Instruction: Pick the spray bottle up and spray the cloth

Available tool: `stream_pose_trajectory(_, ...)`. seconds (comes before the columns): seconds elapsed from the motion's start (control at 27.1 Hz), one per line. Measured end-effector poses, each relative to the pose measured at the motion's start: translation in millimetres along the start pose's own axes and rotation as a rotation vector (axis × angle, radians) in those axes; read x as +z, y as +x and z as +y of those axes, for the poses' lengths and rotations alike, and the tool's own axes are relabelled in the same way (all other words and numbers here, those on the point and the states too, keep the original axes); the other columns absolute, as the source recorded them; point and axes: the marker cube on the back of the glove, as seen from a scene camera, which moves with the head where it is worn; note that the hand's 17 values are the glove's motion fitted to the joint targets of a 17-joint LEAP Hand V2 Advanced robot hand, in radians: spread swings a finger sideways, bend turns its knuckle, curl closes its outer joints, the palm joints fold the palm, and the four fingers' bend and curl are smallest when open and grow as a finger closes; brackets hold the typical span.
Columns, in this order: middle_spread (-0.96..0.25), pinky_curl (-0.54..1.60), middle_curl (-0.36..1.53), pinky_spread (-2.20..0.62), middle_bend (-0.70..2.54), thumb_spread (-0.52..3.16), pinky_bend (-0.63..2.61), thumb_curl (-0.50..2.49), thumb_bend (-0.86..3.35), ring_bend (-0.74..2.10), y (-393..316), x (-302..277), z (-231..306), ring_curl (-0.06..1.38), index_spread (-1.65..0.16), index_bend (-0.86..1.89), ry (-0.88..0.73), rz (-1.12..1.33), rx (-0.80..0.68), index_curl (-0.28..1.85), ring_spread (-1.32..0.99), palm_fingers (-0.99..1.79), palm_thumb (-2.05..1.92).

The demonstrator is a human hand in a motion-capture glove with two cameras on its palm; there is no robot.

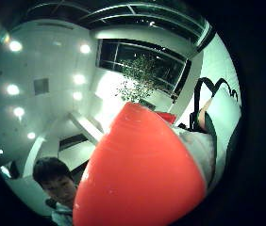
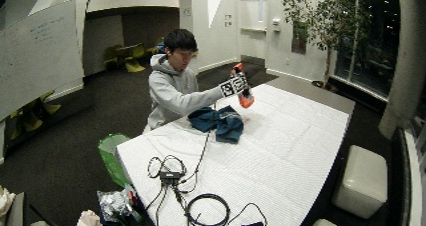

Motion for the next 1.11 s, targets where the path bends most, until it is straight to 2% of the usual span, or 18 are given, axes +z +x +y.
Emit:
stream_pose_trajectory(0.26,-0.11,0.37,0.49,-0.21,0.59,0.18,0.37,0.76,-0.03,0.67,57,24,-13,0.45,-0.16,0.43,0.005,0.065,0.102,0.53,-0.16,1.37,0.97)
stream_pose_trajectory(0.44,-0.11,0.38,0.48,-0.22,0.55,0.2,0.39,0.76,-0.04,0.65,69,32,-13,0.45,-0.16,0.41,-0.107,0.106,0.103,0.53,-0.16,1.35,0.97)
stream_pose_trajectory(0.55,-0.1,0.43,0.44,-0.23,0.39,0.32,0.61,0.75,-0.04,0.62,69,29,-2,0.44,-0.2,0.11,-0.251,0.15,0.087,0.46,-0.17,1.04,0.95)
stream_pose_trajectory(0.63,-0.09,0.42,0.43,-0.19,0.35,0.44,0.59,0.74,-0.04,0.6,66,20,9,0.43,-0.21,0.06,-0.352,0.163,0.084,0.43,-0.16,0.88,0.92)
stream_pose_trajectory(0.67,-0.08,0.42,0.42,-0.12,0.3,0.49,0.56,0.72,-0.06,0.55,63,16,13,0.42,-0.22,0.03,-0.378,0.159,0.086,0.42,-0.14,0.56,0.89)
stream_pose_trajectory(0.7,-0.07,0.47,0.42,-0.09,0.28,0.53,0.58,0.7,-0.07,0.55,61,12,16,0.45,-0.23,0.04,-0.385,0.151,0.088,0.43,-0.13,0.42,0.86)
stream_pose_trajectory(0.74,-0.06,0.48,0.42,-0.06,0.27,0.57,0.59,0.69,-0.07,0.53,59,8,18,0.46,-0.24,0.03,-0.383,0.146,0.09,0.43,-0.12,0.29,0.84)
stream_pose_trajectory(0.81,-0.04,0.46,0.41,-0.01,0.25,0.63,0.6,0.66,-0.07,0.5,58,2,19,0.44,-0.26,0.04,-0.357,0.157,0.084,0.39,-0.1,0.23,0.81)
stream_pose_trajectory(0.96,-0.02,0.41,0.38,0.06,0.23,0.72,0.59,0.62,-0.05,0.44,58,-4,6,0.37,-0.28,0.06,-0.204,0.176,0.075,0.31,-0.08,0.2,0.77)
stream_pose_trajectory(1.11,-0.01,0.39,0.38,0.1,0.22,0.78,0.59,0.59,-0.04,0.44,54,-11,8,0.34,-0.29,0.07,-0.167,0.158,0.075,0.28,-0.06,0.19,0.75)
